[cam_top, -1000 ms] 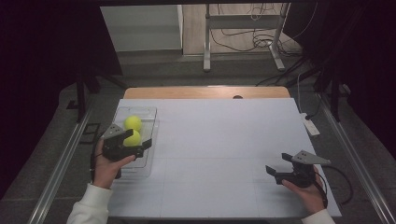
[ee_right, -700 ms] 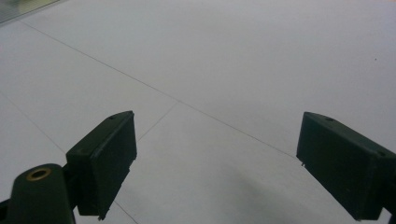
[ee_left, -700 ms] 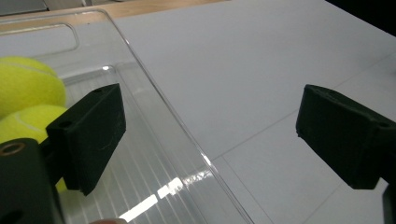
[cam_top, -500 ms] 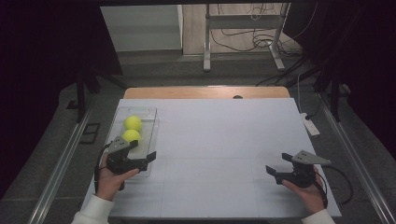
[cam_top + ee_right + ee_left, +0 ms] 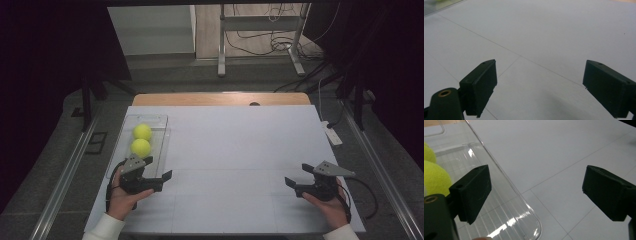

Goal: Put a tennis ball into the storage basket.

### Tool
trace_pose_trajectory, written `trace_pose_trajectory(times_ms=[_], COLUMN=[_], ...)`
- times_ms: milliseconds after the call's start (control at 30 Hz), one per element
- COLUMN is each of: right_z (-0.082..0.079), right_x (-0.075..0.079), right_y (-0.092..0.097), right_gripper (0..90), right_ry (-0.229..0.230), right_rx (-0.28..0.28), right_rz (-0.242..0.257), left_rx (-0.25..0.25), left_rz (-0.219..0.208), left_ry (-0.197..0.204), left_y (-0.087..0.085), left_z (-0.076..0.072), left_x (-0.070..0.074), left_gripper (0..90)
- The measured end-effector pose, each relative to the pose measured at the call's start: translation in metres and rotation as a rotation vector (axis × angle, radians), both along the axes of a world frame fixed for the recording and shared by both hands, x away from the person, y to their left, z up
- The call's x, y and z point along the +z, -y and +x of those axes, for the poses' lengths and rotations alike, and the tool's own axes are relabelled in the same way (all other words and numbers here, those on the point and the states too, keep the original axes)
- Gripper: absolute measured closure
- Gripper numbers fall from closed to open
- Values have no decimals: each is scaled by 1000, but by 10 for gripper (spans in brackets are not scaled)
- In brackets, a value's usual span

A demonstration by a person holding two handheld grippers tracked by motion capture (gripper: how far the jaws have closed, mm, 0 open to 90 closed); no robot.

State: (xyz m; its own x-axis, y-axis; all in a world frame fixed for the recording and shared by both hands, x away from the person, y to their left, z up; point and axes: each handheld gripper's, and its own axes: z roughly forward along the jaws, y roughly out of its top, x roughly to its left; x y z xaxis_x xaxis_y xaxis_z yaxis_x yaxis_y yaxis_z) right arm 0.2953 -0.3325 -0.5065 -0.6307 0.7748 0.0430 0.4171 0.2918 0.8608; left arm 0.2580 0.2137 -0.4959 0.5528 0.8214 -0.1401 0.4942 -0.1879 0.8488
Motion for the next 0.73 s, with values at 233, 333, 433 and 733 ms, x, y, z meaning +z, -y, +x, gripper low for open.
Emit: trace_pose_trajectory(times_ms=[233,333,433,733], right_z=[-1,-1,-1,-1], right_x=[1,1,1,1], right_y=[0,0,0,-1], right_gripper=[127,127,127,126], right_ry=[8,8,9,7], right_rx=[4,6,8,11], right_rz=[3,4,4,2], left_rx=[1,3,1,3], left_rz=[-7,-8,-4,-7], left_ry=[-2,-3,-1,-1], left_y=[0,0,1,0], left_z=[1,1,1,2], left_x=[-1,-2,-2,-2], left_gripper=[98,99,99,99])
